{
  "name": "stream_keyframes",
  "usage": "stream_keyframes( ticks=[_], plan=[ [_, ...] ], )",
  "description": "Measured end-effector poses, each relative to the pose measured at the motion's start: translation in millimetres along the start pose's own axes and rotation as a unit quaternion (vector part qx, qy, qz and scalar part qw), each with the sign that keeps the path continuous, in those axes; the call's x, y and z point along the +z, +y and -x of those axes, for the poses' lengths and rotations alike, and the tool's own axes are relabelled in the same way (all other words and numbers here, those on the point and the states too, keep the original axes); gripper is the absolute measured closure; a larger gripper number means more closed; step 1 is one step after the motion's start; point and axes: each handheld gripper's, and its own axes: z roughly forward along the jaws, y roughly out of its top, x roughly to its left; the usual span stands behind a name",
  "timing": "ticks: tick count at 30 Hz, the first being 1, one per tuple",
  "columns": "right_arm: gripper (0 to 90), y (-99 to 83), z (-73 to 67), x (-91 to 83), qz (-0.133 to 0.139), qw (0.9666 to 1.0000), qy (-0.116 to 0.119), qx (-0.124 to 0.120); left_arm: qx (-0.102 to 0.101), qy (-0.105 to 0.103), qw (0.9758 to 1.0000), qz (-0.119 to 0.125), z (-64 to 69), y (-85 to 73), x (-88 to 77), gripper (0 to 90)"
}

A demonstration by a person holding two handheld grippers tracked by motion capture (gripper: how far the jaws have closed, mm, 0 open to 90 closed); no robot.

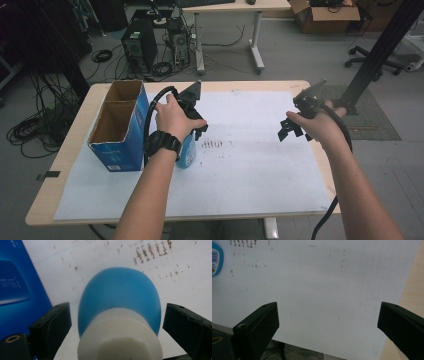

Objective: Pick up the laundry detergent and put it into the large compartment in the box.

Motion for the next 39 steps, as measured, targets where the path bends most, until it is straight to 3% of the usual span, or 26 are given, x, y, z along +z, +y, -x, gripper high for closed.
stream_keyframes(
  ticks=[5,39],
  plan=[
    [3.8,-0.5,0.7,0.2,0.000,1.0000,0.001,0.000,0.001,0.001,1.0000,-0.001,0.3,-0.2,0.5,14.5],
    [3.8,-0.8,0.8,3.2,-0.002,1.0000,0.002,-0.001,0.004,0.004,1.0000,-0.001,-0.8,0.0,-0.5,22.1]
  ],
)
